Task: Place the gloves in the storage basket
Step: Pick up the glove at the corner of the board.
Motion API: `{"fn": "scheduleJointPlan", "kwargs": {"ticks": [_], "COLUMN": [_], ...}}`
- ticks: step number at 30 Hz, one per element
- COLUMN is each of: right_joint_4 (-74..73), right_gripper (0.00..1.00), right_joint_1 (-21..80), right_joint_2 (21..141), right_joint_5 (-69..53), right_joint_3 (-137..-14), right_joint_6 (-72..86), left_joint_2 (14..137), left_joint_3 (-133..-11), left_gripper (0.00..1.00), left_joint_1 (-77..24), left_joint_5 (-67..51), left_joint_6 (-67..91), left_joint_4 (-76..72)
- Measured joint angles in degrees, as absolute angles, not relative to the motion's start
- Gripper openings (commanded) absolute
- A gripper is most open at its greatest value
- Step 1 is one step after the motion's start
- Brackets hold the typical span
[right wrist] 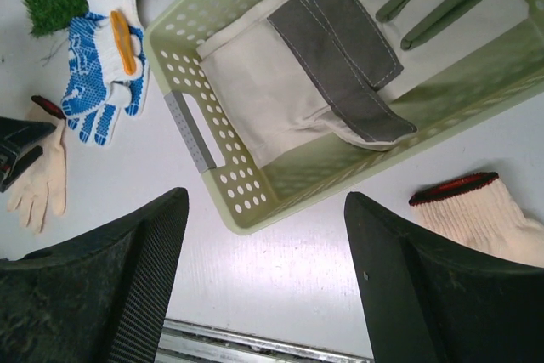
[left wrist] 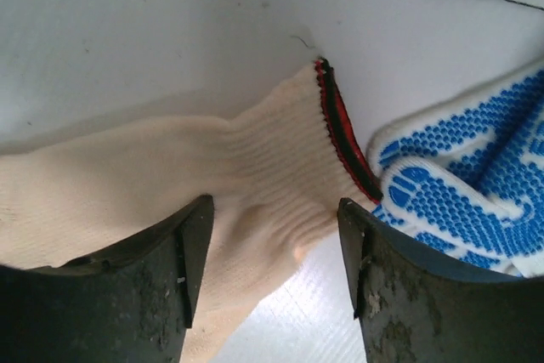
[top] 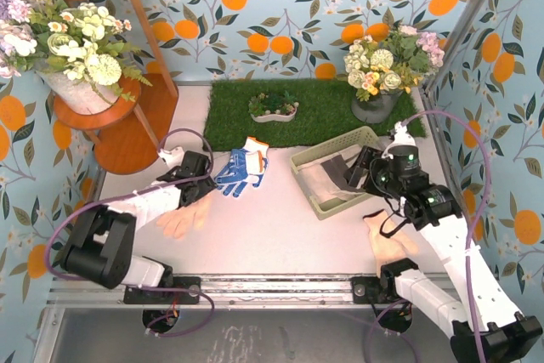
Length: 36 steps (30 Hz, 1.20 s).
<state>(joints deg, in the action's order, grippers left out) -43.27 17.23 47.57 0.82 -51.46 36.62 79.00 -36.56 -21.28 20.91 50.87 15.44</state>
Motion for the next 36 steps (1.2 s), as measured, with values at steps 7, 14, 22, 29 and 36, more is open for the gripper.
{"fn": "scheduleJointPlan", "kwargs": {"ticks": [7, 14, 22, 29, 36], "right_joint_4": [-42.9, -41.1, -36.9, -35.6, -32.6], "right_gripper": [0.71, 0.71, 0.71, 0.71, 0.72], "right_joint_1": [17.2, 17.2, 17.2, 17.2, 17.8], "right_joint_2": [51.6, 51.5, 56.8, 55.1, 49.9], "right_joint_5": [-0.2, -0.3, -2.4, -3.8, -11.4], "right_joint_3": [-50.8, -49.7, -47.2, -47.0, -45.1], "right_joint_6": [37.0, 37.8, 38.5, 38.9, 37.3], "left_joint_2": [80.7, 78.8, 66.6, 60.2, 59.9], "left_joint_3": [-34.7, -32.4, -28.1, -27.6, -27.7], "left_gripper": [0.37, 0.13, 0.0, 0.0, 0.0], "left_joint_1": [-21.0, -20.8, -20.8, -20.8, -21.7], "left_joint_5": [21.6, 22.2, 22.3, 18.1, 4.8], "left_joint_6": [52.6, 53.3, 52.2, 48.0, 42.0], "left_joint_4": [10.3, 9.3, 14.6, 15.6, 15.2]}}
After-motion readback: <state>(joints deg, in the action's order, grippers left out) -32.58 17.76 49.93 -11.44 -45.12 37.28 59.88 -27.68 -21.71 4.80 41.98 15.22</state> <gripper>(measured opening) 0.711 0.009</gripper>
